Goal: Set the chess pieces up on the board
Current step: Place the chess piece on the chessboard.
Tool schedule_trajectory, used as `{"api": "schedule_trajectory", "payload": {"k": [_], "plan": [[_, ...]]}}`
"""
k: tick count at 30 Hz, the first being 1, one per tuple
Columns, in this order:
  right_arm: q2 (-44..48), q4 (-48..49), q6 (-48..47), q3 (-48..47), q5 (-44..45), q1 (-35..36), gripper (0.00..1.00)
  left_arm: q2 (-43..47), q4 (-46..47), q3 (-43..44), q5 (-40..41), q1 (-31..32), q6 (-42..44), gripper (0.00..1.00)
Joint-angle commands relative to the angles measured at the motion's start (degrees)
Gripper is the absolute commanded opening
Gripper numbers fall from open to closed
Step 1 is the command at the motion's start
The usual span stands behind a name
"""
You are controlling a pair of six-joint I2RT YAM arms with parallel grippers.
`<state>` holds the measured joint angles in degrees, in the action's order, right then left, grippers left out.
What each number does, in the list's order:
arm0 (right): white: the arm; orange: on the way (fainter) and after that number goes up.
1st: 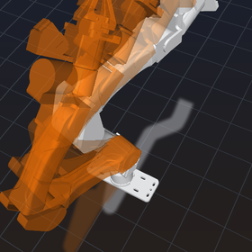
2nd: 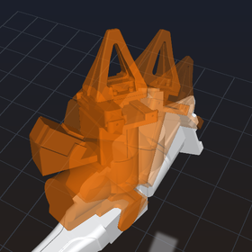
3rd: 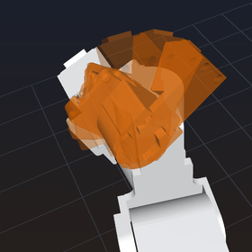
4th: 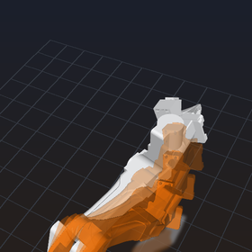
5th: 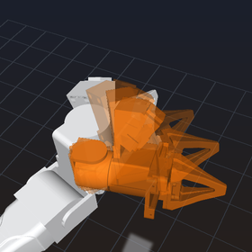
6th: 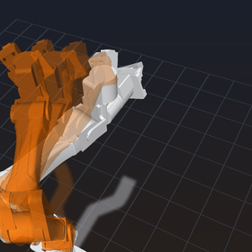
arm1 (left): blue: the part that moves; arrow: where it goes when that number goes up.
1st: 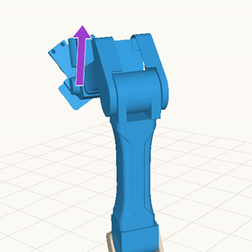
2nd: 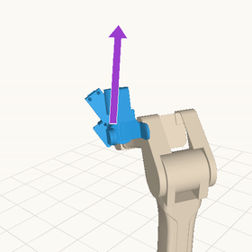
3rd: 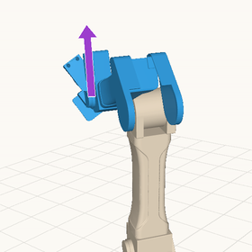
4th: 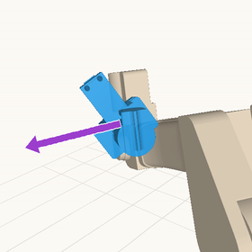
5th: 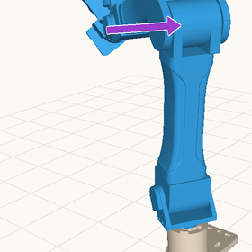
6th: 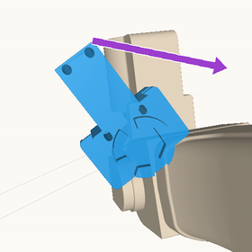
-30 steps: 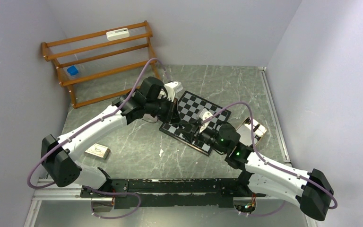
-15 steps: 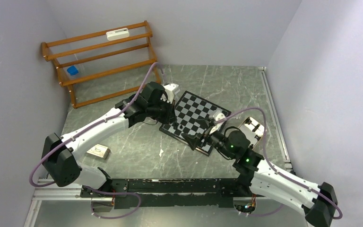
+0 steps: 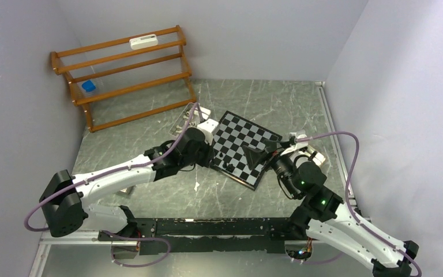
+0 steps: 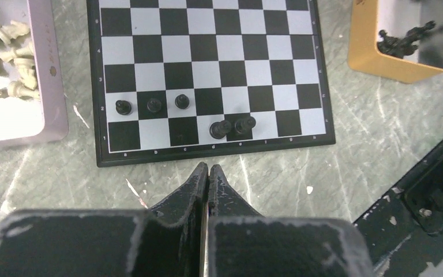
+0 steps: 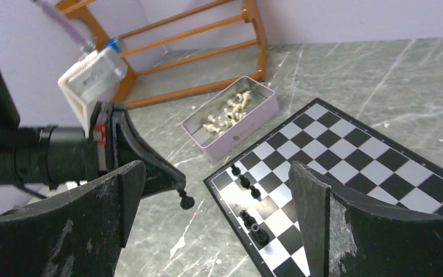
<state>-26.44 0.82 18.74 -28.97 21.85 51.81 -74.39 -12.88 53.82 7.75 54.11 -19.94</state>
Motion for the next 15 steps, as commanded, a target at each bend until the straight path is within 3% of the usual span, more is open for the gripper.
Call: {"api": "schedule_trajectory", "payload": {"k": [1,15], "plan": [[1.4,-5.5,2.2,-2.3,6.2,0.2,1.00,-0.4,10.3,-3.5,9.2,3.0,-0.4,0.05],[4.1,-8.7,-1.0,-3.7,9.3,0.2,1.00,-8.7,21.7,-7.9,16.3,5.6,1.9,0.05]]}}
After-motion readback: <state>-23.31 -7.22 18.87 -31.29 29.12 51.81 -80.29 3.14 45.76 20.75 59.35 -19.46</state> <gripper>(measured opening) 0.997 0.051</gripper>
